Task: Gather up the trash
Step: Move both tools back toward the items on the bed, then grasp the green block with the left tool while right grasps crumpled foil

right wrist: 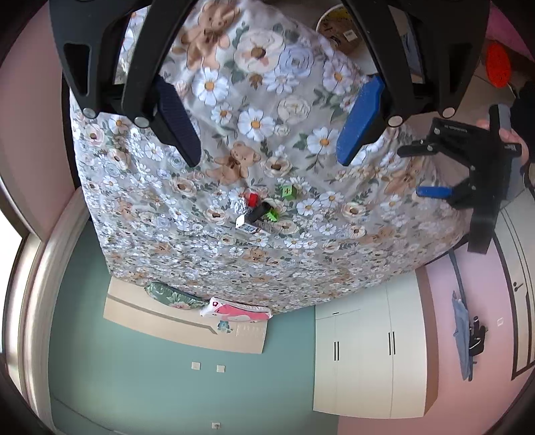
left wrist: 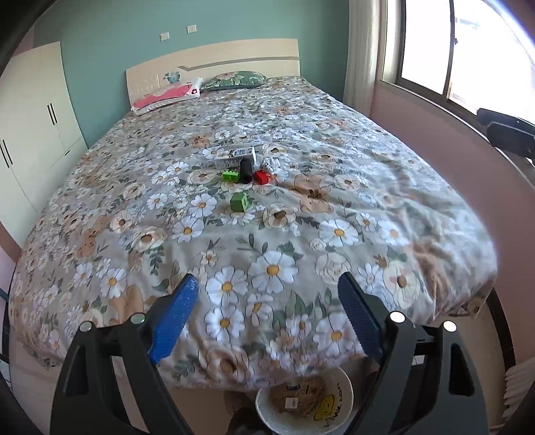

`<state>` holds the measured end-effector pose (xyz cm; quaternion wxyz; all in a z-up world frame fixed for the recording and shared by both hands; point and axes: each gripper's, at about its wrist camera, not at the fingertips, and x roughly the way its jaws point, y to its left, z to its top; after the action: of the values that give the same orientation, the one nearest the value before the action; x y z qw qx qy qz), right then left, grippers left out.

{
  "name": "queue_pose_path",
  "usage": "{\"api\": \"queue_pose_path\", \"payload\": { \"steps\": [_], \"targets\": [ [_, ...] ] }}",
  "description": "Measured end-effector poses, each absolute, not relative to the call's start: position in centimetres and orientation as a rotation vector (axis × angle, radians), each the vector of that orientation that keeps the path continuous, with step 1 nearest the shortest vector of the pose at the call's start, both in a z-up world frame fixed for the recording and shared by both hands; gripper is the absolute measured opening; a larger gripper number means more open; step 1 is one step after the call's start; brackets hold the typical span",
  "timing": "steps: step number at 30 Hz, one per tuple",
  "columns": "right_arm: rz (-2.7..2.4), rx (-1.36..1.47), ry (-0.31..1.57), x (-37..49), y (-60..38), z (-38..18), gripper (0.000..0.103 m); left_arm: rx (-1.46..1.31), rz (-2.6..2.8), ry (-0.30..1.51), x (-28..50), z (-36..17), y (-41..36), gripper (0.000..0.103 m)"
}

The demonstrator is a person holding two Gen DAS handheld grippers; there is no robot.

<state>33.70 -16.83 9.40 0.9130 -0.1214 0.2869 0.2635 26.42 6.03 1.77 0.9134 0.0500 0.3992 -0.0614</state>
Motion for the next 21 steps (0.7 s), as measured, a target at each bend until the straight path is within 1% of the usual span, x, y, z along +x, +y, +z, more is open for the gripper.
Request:
{"api": "queue_pose_path", "payload": {
  "steps": [7, 13, 21],
  "targets": [
    [0.532, -0.199, 0.657, 41.2, -15.2, 8.1, 0.082, 0.115, -0.123, 0.836, 32.0, 0.3, 6.9, 0.087],
    [0.522, -0.184, 0.727, 48.4, -13.0, 5.2, 0.082, 0.113, -0.142, 0.837, 36.8, -1.6, 7.3, 0.087],
    [0.508, -0.150, 0.830, 57.9, -10.3, -0.4, 0.082, 0.136, -0.176, 0.860, 43.0, -5.1, 7.7, 0.087]
  ]
}}
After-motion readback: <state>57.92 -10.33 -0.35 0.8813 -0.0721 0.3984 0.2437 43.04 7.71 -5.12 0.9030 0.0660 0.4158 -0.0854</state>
